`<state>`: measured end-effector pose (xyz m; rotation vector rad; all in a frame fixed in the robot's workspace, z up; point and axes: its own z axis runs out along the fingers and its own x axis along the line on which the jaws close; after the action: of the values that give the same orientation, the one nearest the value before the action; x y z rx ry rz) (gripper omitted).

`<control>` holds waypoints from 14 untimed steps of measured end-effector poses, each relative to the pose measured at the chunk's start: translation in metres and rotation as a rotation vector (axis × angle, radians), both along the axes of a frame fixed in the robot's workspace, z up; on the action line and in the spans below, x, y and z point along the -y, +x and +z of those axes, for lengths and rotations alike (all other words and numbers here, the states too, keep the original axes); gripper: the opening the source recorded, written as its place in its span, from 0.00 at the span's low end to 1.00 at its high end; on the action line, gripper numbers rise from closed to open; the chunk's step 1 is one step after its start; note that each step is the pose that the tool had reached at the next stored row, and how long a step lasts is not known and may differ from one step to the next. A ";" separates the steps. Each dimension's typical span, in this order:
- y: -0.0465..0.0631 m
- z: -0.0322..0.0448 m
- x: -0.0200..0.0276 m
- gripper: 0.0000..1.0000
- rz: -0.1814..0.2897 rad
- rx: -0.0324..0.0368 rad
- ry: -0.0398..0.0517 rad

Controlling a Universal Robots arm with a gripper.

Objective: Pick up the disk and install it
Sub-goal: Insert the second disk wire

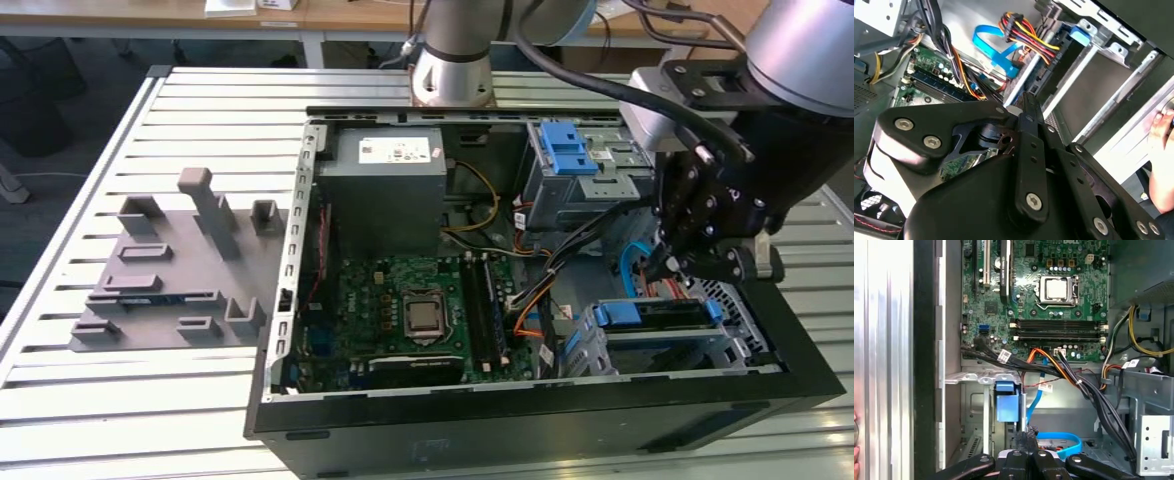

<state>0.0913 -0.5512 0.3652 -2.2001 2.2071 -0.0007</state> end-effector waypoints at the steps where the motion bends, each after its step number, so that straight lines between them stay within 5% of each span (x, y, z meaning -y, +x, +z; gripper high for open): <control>1: 0.000 0.0000 -0.0014 0.11 0.001 0.0000 0.0000; 8: 0.003 0.0000 -0.0123 0.11 0.004 0.0000 0.0001; 14: 0.004 -0.0003 -0.0209 0.25 0.007 -0.0001 0.0001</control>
<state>0.0954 -0.5303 0.3649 -2.2082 2.1989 -0.0004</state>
